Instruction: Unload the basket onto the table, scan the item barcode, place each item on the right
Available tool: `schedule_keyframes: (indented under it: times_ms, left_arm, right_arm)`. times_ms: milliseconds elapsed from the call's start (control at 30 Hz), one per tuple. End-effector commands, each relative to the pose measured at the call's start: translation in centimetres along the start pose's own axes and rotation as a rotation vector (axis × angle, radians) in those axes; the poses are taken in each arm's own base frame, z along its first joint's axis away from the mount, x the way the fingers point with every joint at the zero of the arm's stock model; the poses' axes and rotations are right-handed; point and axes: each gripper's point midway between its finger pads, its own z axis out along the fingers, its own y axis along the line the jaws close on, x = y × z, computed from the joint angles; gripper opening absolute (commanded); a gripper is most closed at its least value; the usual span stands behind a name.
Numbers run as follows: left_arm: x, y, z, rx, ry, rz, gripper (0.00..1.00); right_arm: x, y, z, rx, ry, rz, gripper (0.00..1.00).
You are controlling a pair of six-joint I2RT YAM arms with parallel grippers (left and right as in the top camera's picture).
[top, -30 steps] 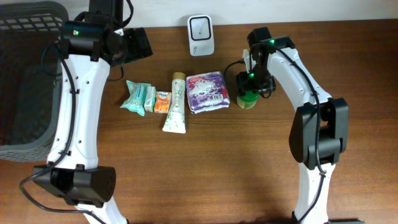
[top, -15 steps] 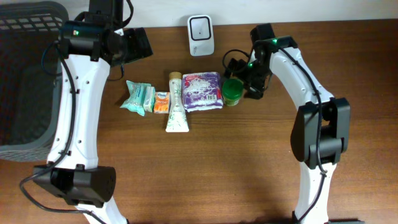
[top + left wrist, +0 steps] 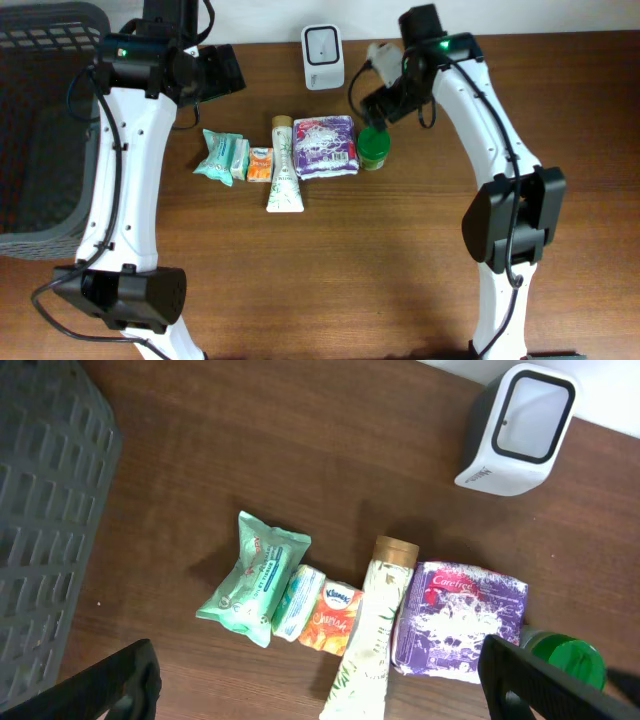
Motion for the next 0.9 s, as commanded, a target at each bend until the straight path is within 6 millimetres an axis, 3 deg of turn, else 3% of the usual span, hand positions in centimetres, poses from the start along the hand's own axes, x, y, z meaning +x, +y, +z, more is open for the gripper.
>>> schedule_keyframes:
  times_ms: [0, 67, 167, 233, 300, 367, 467, 567, 633, 767, 800, 867]
  left_arm:
    - [-0.3, 0.4, 0.0, -0.012, -0.009, 0.01, 0.99]
    - [-0.3, 0.4, 0.0, -0.012, -0.009, 0.01, 0.99]
    - [-0.3, 0.4, 0.0, -0.012, -0.009, 0.01, 0.99]
    - [-0.3, 0.4, 0.0, -0.012, -0.009, 0.01, 0.99]
    - [-0.3, 0.4, 0.0, -0.012, -0.009, 0.01, 0.99]
    - [-0.3, 0.4, 0.0, -0.012, -0.009, 0.01, 0.99]
    - [-0.3, 0.4, 0.0, -0.012, -0.009, 0.01, 0.99]
    - [-0.3, 0.4, 0.0, -0.012, -0.009, 0.01, 0.99]
    - [-0.3, 0.4, 0.0, -0.012, -0.009, 0.01, 0.99]
    - [-0.3, 0.4, 0.0, -0.012, -0.009, 0.01, 0.99]
    - [-0.3, 0.4, 0.0, -0.012, -0.009, 0.01, 0.99]
    - [-0.3, 0.4, 0.0, -0.012, -0.009, 0.01, 0.99]
  right_arm:
    - [0.0, 2.5, 0.6, -0.134, -0.032, -0.212, 0.99]
    - [0.5, 2.9, 1.1, -0.158, -0.023, -0.207, 0.99]
    - [2.8, 3.5, 2.9, -0.195, 0.037, -0.196, 0.99]
    - [3.5, 3.4, 3.6, -0.186, 0.066, -0.111, 0.99]
    - [3.4, 2.9, 4.0, -0.159, 0.068, -0.014, 0.99]
    - [3.0, 2.7, 4.1, -0.15, 0.058, 0.055, 0.87]
    - [2.6, 2.5, 4.2, -0.14, 0.051, 0.194, 0.76]
    - [3.4, 2.2, 4.7, -0.11, 0.078, 0.22, 0.76]
    - [4.1, 2.1, 5.4, -0.087, 0.102, 0.223, 0.82]
    - [4.9, 3.1, 6.6, -0.088, 0.129, 0.246, 0.84]
    - [4.9, 3.2, 6.7, -0.078, 0.134, 0.261, 0.84]
    - [4.8, 2.7, 6.8, -0.024, 0.14, 0.3, 0.74]
